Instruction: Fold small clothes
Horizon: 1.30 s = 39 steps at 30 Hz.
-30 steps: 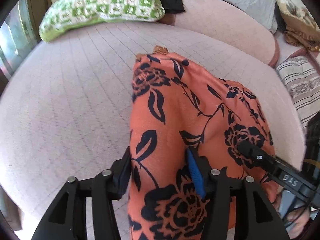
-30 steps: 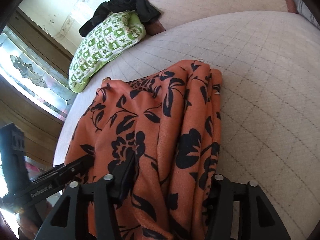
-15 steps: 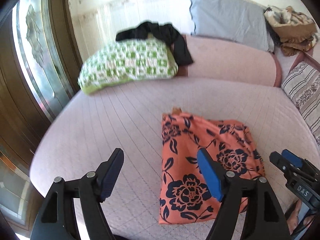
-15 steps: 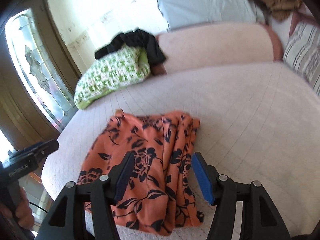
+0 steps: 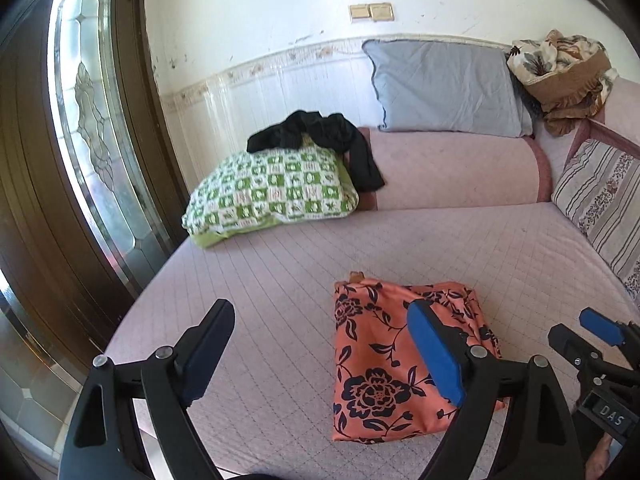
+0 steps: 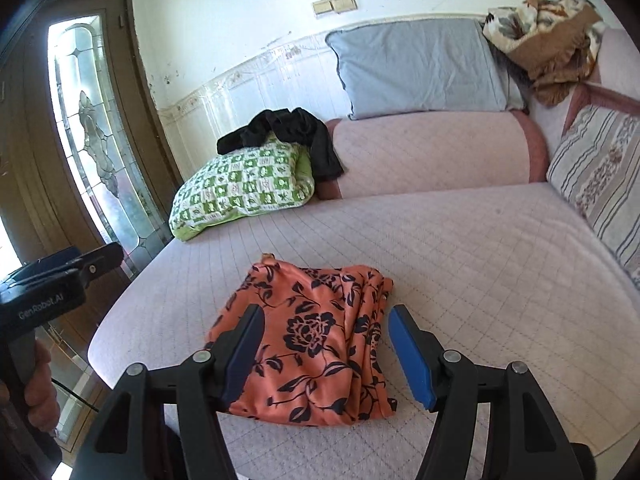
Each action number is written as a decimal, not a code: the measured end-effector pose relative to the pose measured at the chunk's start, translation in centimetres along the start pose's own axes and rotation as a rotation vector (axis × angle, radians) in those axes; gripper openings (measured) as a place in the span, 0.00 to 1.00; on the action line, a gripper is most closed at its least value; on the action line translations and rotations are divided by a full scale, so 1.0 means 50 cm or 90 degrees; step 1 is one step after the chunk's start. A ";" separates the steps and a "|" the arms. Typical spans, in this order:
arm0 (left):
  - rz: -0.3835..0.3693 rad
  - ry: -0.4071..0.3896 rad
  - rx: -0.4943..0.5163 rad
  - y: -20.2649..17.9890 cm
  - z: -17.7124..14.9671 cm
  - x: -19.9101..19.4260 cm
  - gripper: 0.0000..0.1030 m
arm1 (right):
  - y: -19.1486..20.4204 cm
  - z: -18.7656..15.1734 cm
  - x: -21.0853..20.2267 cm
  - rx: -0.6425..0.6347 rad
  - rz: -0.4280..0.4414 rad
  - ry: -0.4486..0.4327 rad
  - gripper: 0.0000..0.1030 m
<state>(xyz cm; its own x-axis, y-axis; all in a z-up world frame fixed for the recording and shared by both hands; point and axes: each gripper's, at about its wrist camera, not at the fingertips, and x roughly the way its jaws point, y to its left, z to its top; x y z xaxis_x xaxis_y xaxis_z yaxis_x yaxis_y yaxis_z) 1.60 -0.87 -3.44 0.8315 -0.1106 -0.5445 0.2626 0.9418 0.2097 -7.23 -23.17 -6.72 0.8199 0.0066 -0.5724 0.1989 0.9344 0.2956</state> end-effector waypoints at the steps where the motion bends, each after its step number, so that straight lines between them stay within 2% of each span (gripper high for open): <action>1: 0.000 -0.003 -0.002 0.002 0.002 -0.007 0.88 | 0.005 0.001 -0.010 -0.001 -0.002 -0.003 0.66; 4: 0.002 -0.018 -0.023 0.016 0.006 -0.028 0.97 | 0.020 0.012 -0.040 -0.014 -0.013 -0.010 0.66; 8: 0.014 -0.040 -0.047 0.034 0.008 -0.050 0.97 | 0.032 0.023 -0.068 -0.025 -0.014 -0.022 0.66; 11: 0.016 -0.034 -0.061 0.044 0.010 -0.054 0.97 | 0.043 0.027 -0.080 -0.037 -0.015 -0.025 0.67; 17: 0.070 -0.026 -0.040 0.040 0.008 -0.053 0.97 | 0.055 0.022 -0.072 -0.050 -0.026 -0.014 0.67; 30: 0.046 -0.036 -0.048 0.050 0.011 -0.068 0.97 | 0.044 0.017 -0.065 -0.045 -0.042 -0.008 0.67; 39: 0.037 -0.024 -0.042 0.049 0.009 -0.075 0.97 | 0.053 0.019 -0.069 -0.054 -0.039 -0.008 0.67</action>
<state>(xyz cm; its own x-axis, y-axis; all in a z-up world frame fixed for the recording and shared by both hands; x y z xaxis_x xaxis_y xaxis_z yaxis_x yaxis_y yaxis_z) -0.66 1.72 -0.50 0.8622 -0.0655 -0.5022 0.1817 0.9656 0.1860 -8.99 -21.04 -3.23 0.8144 -0.0548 -0.5778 0.2027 0.9597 0.1947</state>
